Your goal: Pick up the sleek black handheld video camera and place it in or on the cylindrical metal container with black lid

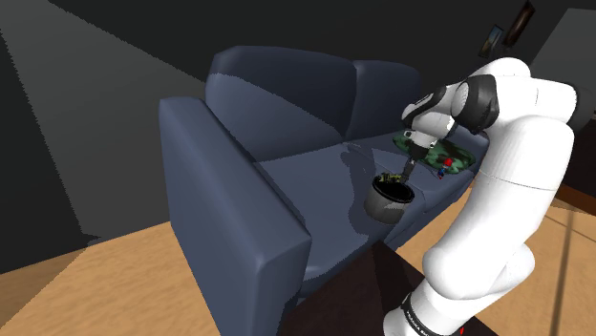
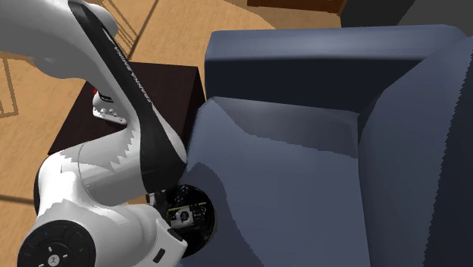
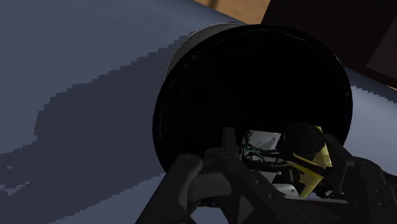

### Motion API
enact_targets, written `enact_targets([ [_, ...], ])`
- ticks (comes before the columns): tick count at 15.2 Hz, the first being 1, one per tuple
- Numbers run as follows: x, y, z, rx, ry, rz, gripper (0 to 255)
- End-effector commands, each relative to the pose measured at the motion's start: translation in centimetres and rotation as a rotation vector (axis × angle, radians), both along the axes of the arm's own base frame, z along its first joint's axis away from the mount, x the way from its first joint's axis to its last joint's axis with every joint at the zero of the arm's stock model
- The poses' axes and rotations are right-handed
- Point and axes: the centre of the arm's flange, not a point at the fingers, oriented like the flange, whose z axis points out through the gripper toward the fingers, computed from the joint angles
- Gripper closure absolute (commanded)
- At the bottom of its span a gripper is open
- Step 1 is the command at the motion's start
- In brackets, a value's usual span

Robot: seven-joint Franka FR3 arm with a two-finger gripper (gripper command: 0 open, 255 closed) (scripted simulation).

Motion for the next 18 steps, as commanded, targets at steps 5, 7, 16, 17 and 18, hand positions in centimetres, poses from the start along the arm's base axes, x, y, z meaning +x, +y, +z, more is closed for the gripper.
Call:
enact_targets([
  [5, 0.1, -0.1, -2.9, 0.0, 0.0, 0.001, 255],
  [7, 0.1, -0.1, -2.9, 0.0, 0.0, 0.001, 255],
  [16, 0.1, -0.1, -2.9, 0.0, 0.0, 0.001, 0],
  [17, 0.1, -0.1, -2.9, 0.0, 0.0, 0.001, 0],
  [18, 0.1, -0.1, -2.9, 0.0, 0.0, 0.001, 0],
])
